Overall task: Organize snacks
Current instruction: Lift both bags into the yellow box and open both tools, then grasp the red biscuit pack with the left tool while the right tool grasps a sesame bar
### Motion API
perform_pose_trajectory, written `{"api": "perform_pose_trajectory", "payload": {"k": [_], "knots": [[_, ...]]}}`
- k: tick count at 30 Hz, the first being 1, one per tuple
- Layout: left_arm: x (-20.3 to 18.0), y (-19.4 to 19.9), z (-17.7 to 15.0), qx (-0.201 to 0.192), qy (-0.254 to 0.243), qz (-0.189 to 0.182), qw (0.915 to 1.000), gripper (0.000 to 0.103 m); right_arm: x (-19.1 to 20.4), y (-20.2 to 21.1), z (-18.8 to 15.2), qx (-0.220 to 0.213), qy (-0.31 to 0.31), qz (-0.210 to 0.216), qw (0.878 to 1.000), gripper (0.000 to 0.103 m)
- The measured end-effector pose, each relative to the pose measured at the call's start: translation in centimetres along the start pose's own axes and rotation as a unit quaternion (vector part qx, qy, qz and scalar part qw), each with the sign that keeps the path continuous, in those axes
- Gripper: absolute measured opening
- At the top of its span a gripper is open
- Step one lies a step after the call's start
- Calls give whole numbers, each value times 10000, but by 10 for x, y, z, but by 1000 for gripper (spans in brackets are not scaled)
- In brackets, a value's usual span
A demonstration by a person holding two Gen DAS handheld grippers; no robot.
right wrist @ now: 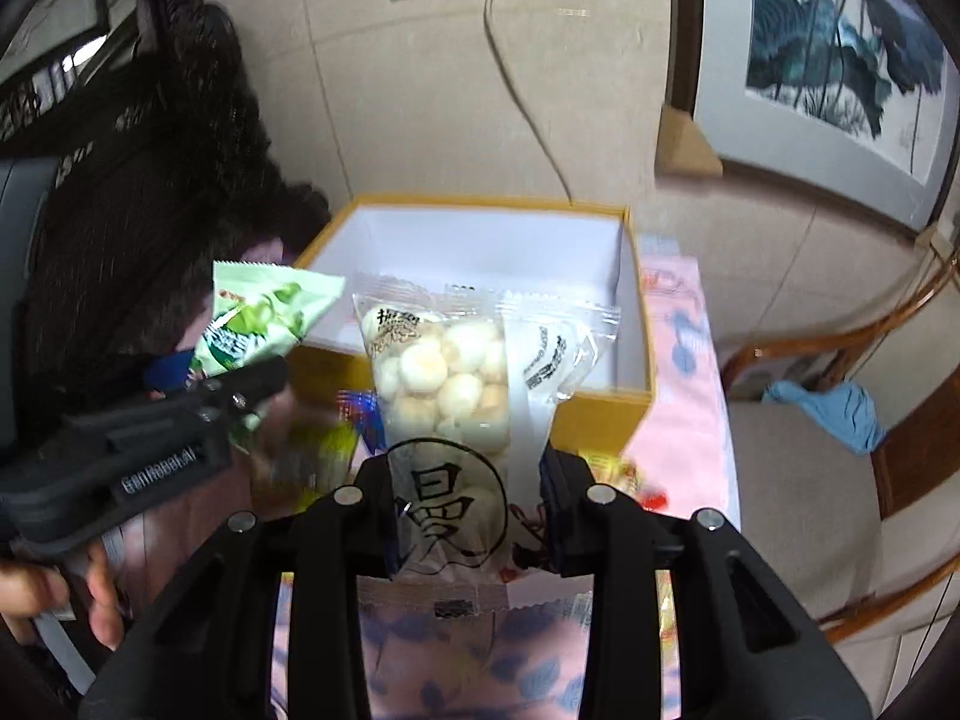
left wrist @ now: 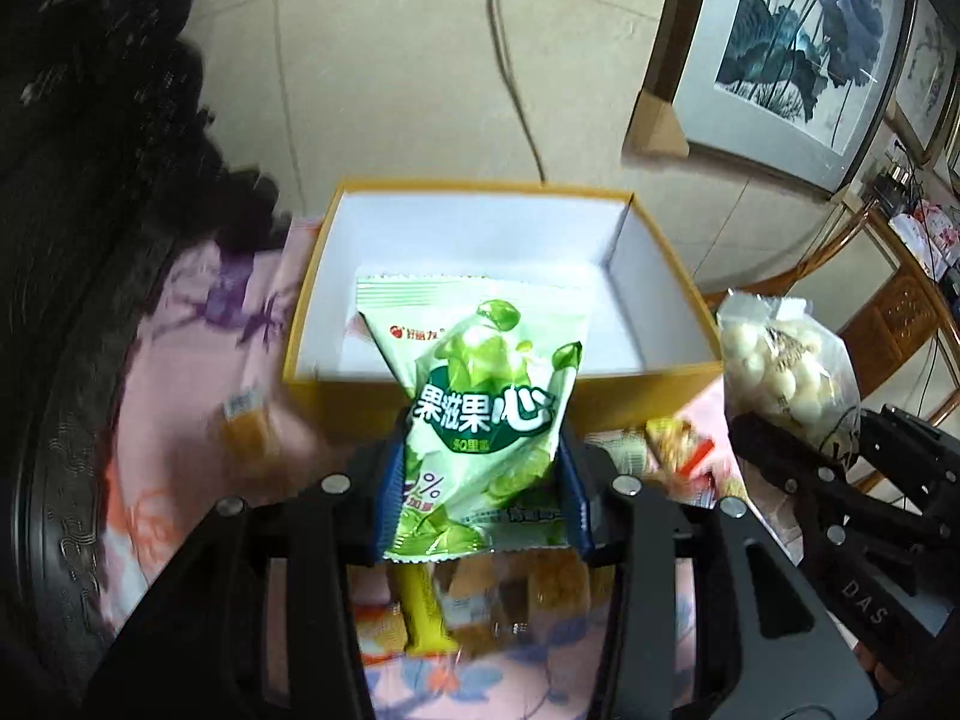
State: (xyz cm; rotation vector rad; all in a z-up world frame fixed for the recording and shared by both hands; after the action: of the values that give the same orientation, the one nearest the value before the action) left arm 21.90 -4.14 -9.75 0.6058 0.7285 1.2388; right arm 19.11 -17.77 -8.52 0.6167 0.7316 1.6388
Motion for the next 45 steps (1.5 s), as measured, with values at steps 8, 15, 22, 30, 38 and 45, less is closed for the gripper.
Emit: {"api": "perform_pose_trajectory", "payload": {"k": [8,15,22,30,38,45], "knots": [[1,-17,42,25,-72,78,9999,44,-10,-17,38,-99,-44,-22,9999,35],[14,-37,72,35,-17,177,9998,45,-14,-41,68,-106,-30,-40,9999,35],[14,-48,114,-66,-527,862,9949,96,-17,-60,101,-15,105,-230,9997,48],[21,-36,104,-110,-311,797,9963,99,-31,-41,102,-111,170,-336,9992,65],[48,-1,41,0,136,773,9969,99,-86,-36,3,686,-40,-633,9956,67],[83,19,-63,384,781,696,9938,99,-139,-69,-134,1725,-725,-1080,9764,67]]}}
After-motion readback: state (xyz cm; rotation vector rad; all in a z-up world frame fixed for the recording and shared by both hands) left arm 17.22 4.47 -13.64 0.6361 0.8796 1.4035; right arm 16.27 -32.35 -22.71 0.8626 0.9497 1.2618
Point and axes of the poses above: each gripper's, at about its wrist camera, not at the fingertips, and y roughly against the way its jaws point, x to its left, z to its top, the point moved 3 cm from there along -y, roughly the way its jaws point, and after that the axes turned 5 degrees about -z, right-handed, at the moved point
